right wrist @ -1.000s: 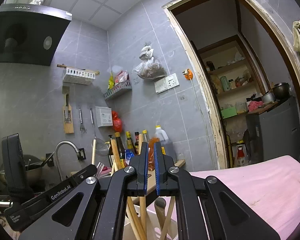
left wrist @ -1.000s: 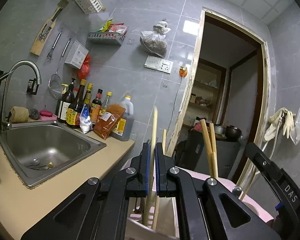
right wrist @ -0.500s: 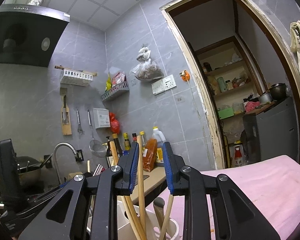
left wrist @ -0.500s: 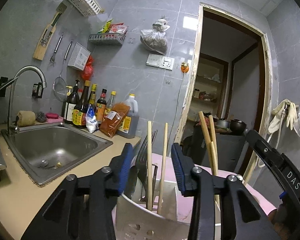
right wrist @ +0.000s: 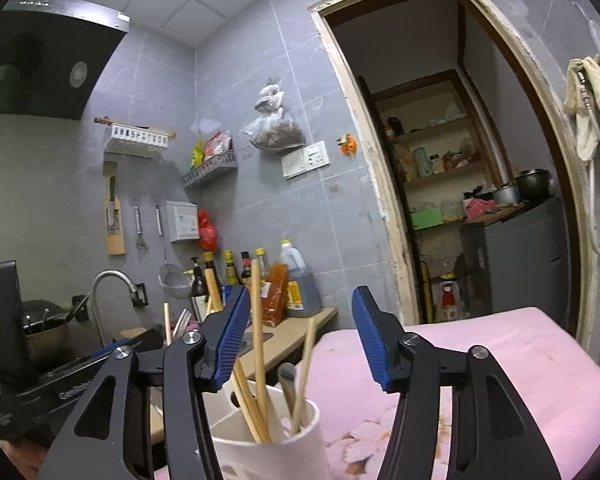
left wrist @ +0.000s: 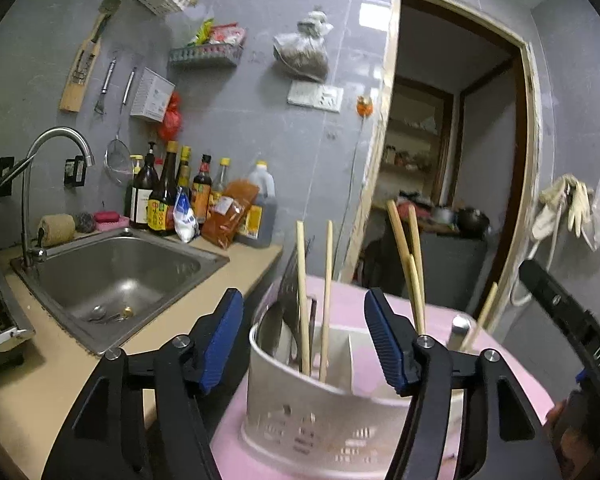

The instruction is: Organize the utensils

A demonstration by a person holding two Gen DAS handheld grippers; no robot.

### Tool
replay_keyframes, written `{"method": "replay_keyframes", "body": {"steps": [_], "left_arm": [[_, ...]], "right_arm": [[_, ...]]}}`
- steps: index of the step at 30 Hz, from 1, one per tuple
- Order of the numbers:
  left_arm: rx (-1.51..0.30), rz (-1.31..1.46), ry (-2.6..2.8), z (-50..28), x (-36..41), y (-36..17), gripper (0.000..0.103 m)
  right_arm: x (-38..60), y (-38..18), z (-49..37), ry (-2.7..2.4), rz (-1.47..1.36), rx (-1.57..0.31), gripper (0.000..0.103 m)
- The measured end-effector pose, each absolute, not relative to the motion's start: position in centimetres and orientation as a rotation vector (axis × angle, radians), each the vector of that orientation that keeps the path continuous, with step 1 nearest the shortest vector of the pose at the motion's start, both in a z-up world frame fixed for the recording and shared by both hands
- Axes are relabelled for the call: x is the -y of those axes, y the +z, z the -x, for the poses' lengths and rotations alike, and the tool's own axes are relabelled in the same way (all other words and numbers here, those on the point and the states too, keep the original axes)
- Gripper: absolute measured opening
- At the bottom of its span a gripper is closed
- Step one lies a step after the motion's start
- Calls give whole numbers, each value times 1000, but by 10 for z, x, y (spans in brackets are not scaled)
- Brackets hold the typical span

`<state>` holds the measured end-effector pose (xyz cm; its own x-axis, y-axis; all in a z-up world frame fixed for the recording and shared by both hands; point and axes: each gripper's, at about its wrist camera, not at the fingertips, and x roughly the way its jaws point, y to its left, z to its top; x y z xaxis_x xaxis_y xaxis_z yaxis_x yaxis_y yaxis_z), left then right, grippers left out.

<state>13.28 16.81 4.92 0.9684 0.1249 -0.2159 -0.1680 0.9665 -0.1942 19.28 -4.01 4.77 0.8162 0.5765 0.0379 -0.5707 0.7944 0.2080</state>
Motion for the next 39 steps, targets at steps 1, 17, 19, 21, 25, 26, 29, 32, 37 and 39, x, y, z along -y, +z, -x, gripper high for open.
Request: {"method": "replay_keyframes", "body": {"steps": [1,17,19,21,25,26,29,32,37,39], "left_arm": [[-216,201,146,-131,-165,49,61],[-324,146,51,-87,-129,49,80],[-330,121,47,-81,-122,47,80],[-337,107,41,-75,-116,44,80],[-336,97,34,-63,-109,39,80],[-330,95,42,-58,-107,37,80],[-305,74,71,-43,-103,32,80],[-305,49,83,-32,-100,25,81],[-322,66,74,-17,-100,14,81],[-328,71,70,-11,-100,10,81]], "right_arm": [[44,49,-190,606,-214,-30,62],[102,53,-140,464,-135,-176,95],[111,52,-132,456,-127,-207,101],[118,50,-124,440,-108,-229,102],[127,46,-105,414,-76,-250,103],[129,45,-100,406,-68,-250,103],[133,44,-86,378,-52,-243,103],[136,42,-70,347,-34,-232,103],[138,33,-47,313,-17,-229,103],[139,29,-40,313,-24,-240,103]]}}
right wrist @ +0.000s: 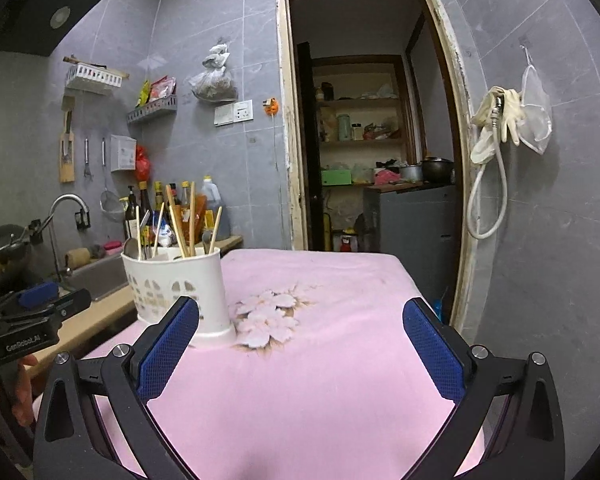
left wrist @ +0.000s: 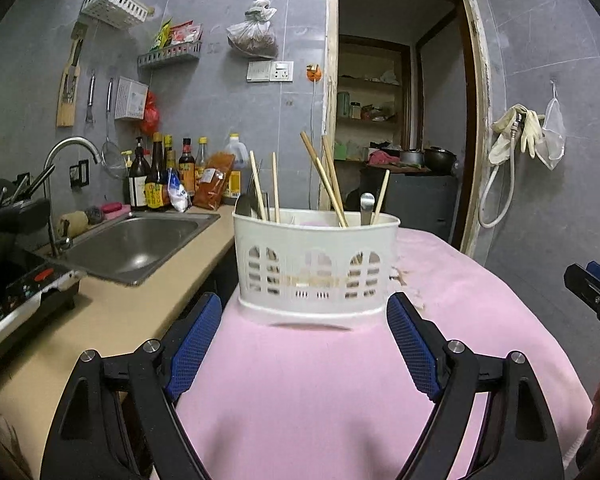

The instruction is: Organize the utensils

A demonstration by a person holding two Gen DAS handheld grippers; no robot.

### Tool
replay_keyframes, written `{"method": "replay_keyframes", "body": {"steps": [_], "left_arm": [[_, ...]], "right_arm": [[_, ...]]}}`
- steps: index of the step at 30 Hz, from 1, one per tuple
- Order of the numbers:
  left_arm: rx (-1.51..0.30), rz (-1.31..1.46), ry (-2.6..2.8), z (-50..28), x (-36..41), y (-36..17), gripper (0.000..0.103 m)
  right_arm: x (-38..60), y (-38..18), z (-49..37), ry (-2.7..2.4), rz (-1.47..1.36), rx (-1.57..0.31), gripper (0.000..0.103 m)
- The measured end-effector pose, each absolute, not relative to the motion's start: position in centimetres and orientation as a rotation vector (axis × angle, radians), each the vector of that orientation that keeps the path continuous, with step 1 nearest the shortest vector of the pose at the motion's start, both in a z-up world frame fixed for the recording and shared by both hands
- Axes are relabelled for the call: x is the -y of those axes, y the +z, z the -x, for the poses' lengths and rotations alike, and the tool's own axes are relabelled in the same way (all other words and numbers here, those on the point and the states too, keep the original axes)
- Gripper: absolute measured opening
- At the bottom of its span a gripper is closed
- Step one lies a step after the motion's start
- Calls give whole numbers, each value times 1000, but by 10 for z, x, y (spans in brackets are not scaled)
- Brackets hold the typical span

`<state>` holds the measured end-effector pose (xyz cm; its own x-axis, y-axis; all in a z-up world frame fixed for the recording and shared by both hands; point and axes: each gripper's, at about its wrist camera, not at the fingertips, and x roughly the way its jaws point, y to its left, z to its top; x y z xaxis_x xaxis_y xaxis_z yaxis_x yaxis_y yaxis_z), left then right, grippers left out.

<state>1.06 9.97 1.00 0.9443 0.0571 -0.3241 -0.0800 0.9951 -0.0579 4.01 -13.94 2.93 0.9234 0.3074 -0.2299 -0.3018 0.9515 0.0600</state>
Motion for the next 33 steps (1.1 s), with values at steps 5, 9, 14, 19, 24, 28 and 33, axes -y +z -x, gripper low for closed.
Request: {"method": "replay_keyframes", "body": {"steps": [5,9,14,19,24,28,33], "left_arm": [[-321,82,64,4,-97,2,81],[-325,86,55,10,-94,-1,81],[-332,82,47,11,-92,-2,81],[-336,79,48,10,-91,-3,81],[-335,80,49,9,-92,-3,81],[-334,79,49,9,-92,-3,81],[-333,80,50,8,-92,-3,81]], "right_arm": [[143,22,-29,304,-45,-256,103],[142,18,-23,310,-55,-262,103],[139,15,-19,313,-41,-264,103],[137,14,-20,320,-38,-266,103],[136,14,-20,320,-38,-266,103],[136,14,-22,318,-42,-265,103],[136,14,-23,318,-43,-268,103]]}}
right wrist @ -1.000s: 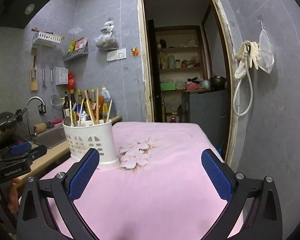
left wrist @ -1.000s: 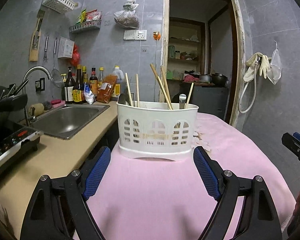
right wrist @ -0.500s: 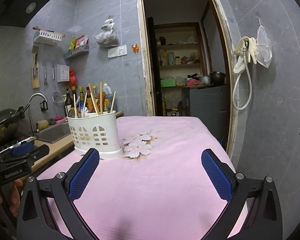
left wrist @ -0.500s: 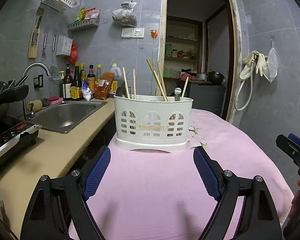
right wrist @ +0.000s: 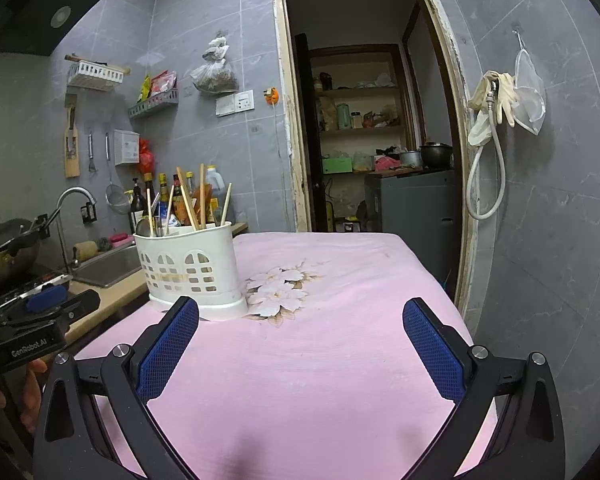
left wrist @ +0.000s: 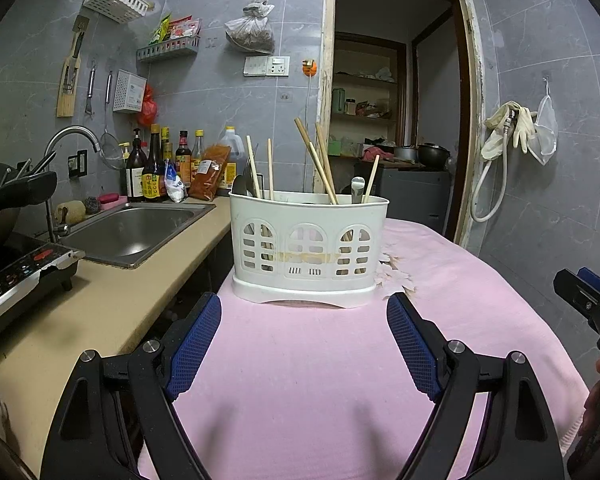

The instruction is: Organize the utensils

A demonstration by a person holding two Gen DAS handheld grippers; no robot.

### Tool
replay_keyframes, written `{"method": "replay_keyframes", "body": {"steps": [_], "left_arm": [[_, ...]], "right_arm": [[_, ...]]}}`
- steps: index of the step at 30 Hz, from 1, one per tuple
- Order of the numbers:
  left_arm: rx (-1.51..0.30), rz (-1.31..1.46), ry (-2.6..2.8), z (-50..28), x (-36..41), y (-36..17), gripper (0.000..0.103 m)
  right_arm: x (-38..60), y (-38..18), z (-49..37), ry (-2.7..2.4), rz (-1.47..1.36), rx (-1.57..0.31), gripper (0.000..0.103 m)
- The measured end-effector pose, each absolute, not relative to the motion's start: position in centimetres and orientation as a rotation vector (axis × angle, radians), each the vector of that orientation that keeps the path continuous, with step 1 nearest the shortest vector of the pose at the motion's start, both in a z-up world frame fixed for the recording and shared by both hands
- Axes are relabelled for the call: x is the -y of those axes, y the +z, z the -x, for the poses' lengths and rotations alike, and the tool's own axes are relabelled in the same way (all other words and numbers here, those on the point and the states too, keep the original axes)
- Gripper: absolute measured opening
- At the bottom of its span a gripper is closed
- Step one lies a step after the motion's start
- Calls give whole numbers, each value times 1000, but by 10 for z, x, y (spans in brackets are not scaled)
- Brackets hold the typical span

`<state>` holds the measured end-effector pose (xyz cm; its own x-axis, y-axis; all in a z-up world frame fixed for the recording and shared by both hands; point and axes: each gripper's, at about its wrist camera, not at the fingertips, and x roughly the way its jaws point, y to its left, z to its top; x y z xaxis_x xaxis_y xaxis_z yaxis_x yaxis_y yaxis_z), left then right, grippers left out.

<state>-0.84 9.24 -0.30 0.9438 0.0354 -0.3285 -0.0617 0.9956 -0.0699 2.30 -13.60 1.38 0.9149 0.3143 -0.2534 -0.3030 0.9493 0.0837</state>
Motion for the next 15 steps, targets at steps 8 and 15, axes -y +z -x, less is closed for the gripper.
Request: {"method": "replay_keyframes", "body": {"steps": [8,15], "left_arm": [[-332,81,50,8,-94,-3,81],[-336,83,52,6,-96,-3,81]], "right_arm": [[136,14,-23,317,-42,-267,103],[138,14,-25,316,-44,-269,103]]}}
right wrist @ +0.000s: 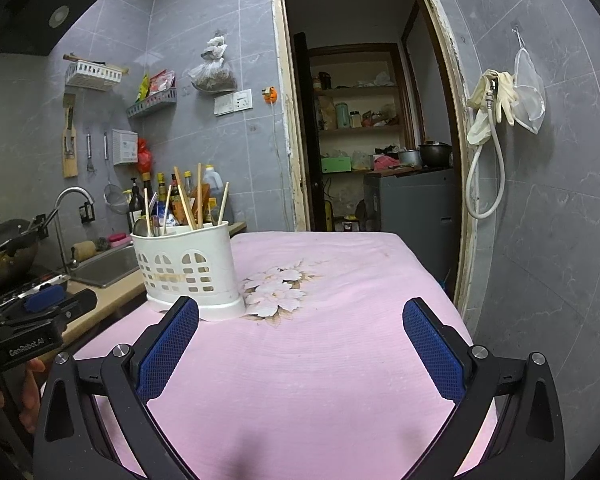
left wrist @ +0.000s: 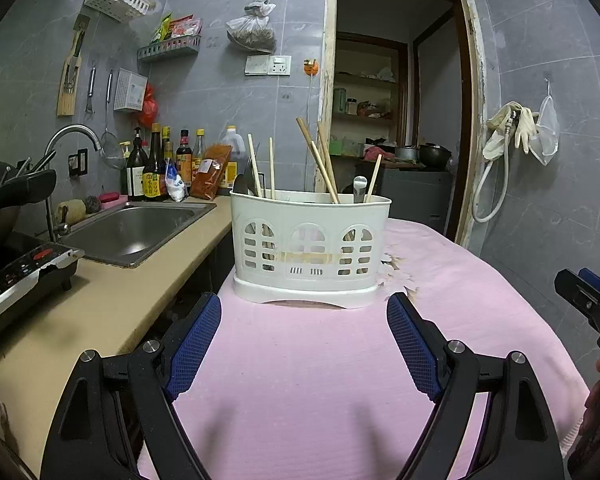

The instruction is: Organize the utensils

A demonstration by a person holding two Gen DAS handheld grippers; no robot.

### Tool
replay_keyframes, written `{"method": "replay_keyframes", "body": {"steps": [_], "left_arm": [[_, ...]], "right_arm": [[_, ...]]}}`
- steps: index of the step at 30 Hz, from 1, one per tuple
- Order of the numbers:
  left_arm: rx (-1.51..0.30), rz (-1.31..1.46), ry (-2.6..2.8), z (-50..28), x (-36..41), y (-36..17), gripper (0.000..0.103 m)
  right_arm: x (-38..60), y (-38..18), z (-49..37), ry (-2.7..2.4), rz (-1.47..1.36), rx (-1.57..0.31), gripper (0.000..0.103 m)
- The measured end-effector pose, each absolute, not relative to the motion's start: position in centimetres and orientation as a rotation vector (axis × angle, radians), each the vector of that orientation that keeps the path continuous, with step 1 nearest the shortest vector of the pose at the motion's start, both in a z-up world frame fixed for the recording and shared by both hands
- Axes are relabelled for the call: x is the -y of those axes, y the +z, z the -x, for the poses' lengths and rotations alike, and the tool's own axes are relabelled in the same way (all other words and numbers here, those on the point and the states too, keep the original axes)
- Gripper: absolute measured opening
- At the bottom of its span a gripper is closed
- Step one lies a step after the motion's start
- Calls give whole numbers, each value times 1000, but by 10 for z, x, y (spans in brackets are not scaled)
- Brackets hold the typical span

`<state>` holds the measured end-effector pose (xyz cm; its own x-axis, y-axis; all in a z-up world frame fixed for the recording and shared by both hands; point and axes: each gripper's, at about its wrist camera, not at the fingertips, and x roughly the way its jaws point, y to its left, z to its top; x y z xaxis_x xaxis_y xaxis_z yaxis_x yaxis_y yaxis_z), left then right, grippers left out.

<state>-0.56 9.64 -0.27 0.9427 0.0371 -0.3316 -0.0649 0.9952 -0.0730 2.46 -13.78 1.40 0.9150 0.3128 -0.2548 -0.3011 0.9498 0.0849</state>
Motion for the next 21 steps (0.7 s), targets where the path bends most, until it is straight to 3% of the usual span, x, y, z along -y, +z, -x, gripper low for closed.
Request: {"method": "replay_keyframes", "body": {"steps": [21], "left_arm": [[-344,87,53,3,-99,-8,81]], "right_arm": [[141,12,-29,316,-41,-273,103]]}}
